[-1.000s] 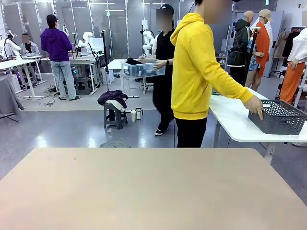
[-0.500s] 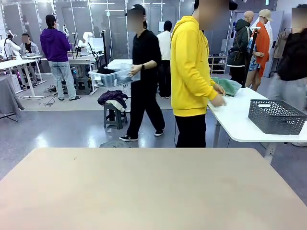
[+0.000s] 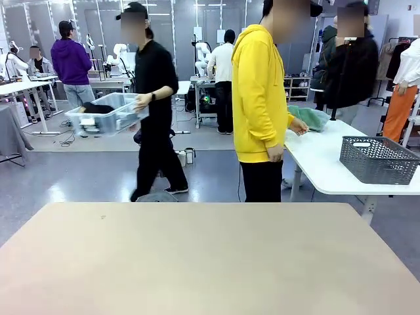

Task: Fold the towels and place them in the basket.
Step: When a person lays out a Towel with hook on the table, fold it in half twice.

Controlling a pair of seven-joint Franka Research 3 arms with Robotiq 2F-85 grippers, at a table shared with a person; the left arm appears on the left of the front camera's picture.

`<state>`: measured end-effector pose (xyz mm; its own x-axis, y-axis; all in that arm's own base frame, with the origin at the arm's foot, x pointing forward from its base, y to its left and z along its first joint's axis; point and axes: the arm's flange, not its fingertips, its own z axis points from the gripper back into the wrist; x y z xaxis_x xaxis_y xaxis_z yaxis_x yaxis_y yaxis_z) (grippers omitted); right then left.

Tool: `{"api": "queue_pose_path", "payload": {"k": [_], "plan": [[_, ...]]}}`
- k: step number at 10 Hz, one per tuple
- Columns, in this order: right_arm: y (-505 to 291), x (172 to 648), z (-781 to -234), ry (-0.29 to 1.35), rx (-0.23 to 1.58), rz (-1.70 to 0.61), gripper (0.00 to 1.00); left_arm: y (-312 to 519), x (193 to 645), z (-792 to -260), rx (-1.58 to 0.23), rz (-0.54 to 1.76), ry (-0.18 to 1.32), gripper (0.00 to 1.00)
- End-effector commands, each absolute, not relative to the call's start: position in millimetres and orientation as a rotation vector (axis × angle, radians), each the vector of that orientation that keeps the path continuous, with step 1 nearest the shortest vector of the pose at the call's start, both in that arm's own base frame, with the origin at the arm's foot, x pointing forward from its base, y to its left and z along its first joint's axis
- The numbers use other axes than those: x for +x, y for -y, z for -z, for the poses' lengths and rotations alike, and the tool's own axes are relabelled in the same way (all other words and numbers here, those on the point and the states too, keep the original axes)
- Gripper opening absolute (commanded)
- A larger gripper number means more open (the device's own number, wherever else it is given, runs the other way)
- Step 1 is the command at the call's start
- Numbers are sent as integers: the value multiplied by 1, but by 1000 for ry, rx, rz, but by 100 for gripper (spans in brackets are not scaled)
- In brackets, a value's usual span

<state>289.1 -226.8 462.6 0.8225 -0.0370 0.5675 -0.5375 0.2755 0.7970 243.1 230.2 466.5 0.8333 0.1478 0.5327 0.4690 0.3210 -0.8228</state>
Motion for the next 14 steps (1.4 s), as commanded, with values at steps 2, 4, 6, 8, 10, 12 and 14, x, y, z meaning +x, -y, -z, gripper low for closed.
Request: {"api": "queue_pose_path", "payload": {"k": [2,4,6,8,10,12,14], "plan": [[227,290,-462,561,1272,-371,100,-232,243,-465,-1255,253,600,100],[227,290,-462,561,1272,-371,100,-232,243,-465,-1255,253,600,100],[227,290,-462,561,1272,-371,100,-232,243,-465,-1255,253,600,100],[227,290,-462,561,1272,-371,100,-232,243,-465,-1255,253,600,100],[227,290,-462,561,1272,-371,100,-232,243,-465,-1255,253,600,100],[227,290,-462,561,1272,-371,100,-232,243,-465,-1255,253,600,100],[227,290,-462,561,1272,-371,100,-232,243,-465,-1255,253,600,100]]}}
